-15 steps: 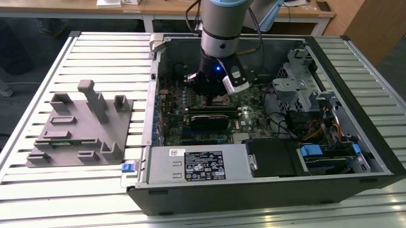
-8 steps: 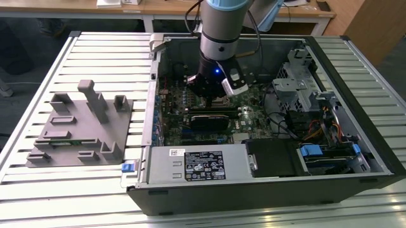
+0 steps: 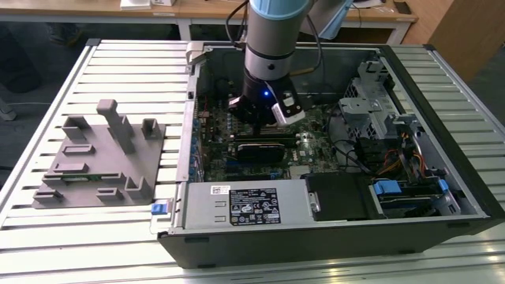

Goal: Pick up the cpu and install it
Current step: 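Install the second cpu locking lever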

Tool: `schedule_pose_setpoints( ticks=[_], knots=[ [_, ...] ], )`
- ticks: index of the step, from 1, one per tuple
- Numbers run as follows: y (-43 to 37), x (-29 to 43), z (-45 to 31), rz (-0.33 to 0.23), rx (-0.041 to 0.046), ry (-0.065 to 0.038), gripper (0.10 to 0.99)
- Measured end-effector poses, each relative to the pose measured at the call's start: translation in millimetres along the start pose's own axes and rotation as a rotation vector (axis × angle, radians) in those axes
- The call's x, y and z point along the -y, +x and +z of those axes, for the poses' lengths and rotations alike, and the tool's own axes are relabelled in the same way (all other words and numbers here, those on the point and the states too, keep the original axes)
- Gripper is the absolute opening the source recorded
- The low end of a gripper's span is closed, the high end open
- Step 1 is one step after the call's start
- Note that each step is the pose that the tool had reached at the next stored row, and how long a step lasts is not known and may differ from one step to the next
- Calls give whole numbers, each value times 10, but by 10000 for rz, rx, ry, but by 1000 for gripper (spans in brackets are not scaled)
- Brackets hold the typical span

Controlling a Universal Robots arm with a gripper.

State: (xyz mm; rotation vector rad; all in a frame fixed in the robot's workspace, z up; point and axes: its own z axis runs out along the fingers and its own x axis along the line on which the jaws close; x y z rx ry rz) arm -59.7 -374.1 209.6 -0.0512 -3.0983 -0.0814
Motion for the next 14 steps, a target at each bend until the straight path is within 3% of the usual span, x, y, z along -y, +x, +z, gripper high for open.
schedule_pose_setpoints(
  ticks=[9, 14],
  knots=[
    [28, 9, 47, -3, -4, -129, 106],
    [38, 10, 67, -11, -8, -285, 106]
  ],
)
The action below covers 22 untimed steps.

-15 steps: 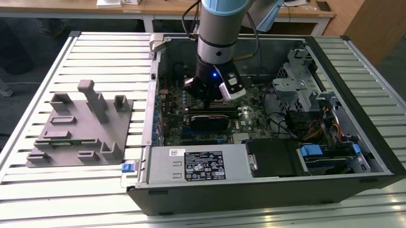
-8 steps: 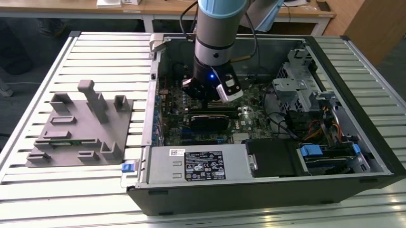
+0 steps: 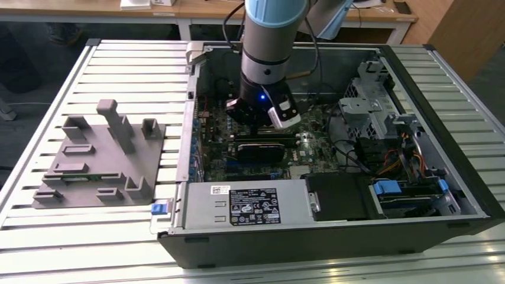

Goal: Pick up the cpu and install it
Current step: 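Install the second cpu locking lever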

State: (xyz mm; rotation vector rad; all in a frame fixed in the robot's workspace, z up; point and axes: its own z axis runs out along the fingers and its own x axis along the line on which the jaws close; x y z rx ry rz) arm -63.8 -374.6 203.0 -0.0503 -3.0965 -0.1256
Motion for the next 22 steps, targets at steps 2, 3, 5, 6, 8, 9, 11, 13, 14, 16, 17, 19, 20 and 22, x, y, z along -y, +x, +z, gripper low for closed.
schedule_pose_setpoints(
  ticks=[2, 3, 5, 6, 8, 9, 11, 13, 14, 16, 17, 19, 20, 22],
  knots=[
    [9, 1, 8, -1, -2, -34, 106],
    [15, 2, 12, -2, -3, -49, 106],
    [27, 3, 20, -3, -4, -80, 106],
    [31, 3, 25, -3, -4, -94, 106],
    [34, 4, 34, -6, -6, -132, 106],
    [35, 5, 38, -7, -7, -153, 106],
    [36, 6, 43, -7, -10, -203, 106],
    [35, 5, 43, -8, -10, -237, 106],
    [36, 5, 42, -9, -9, -244, 106],
    [36, 4, 28, -10, -9, -246, 106],
    [37, 3, 18, -10, -10, -247, 106],
    [37, 2, 2, -10, -10, -246, 106],
    [37, 2, 2, -11, -10, -268, 106],
    [37, 14, 0, -19, -18, -450, 106]
  ],
)
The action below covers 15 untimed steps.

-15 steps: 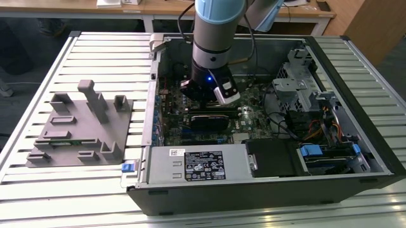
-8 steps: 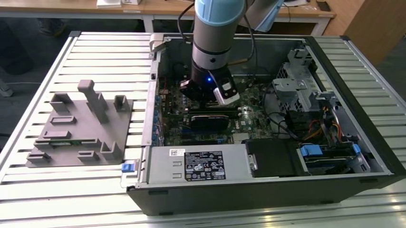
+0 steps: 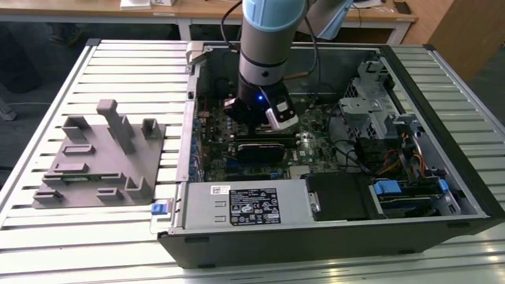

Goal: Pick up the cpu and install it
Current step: 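Install the second cpu locking lever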

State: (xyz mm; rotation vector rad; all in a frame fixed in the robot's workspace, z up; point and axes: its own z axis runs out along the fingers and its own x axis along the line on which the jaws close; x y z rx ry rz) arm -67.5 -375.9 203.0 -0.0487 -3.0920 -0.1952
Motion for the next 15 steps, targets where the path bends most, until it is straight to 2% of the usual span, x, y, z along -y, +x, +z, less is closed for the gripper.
schedule_pose_setpoints(
  ticks=[3, 5, 8, 15],
  knots=[
    [-1, 29, -3, -14, -11, -374, 106],
    [-2, 56, -6, -20, -15, -501, 106],
    [-3, 98, -10, -23, -17, -564, 106],
    [-4, 128, -12, -23, -19, -589, 106]
  ],
)
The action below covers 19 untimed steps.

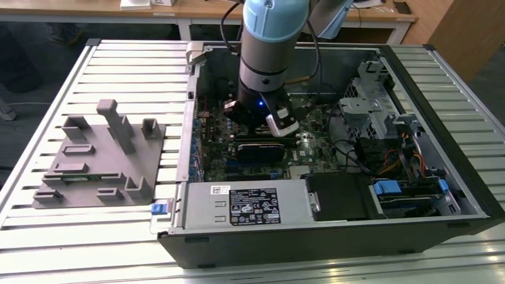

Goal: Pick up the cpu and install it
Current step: 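Install the second cpu locking lever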

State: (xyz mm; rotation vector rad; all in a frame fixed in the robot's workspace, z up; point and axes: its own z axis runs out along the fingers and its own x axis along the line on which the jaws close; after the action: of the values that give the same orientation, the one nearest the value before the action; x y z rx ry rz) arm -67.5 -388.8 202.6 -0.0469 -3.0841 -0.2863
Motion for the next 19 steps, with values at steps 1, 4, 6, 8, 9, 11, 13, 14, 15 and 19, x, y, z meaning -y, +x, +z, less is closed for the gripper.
schedule_pose_setpoints(
  ticks=[1, 4, 6, 8, 9, 11, 13, 14, 15, 19],
  knots=[
    [0, 1, 1, 0, -1, -15, 106],
    [0, 4, 13, -5, -5, -120, 106],
    [-1, 6, 25, -7, -7, -188, 106],
    [-1, 8, 34, -10, -9, -254, 106],
    [-2, 8, 38, -12, -10, -282, 106],
    [-2, 9, 45, -13, -11, -331, 106],
    [-2, 10, 51, -15, -13, -370, 106],
    [-2, 11, 54, -15, -13, -386, 106],
    [-2, 12, 55, -16, -15, -401, 106],
    [-3, 12, 62, -19, -17, -466, 106]
  ],
)
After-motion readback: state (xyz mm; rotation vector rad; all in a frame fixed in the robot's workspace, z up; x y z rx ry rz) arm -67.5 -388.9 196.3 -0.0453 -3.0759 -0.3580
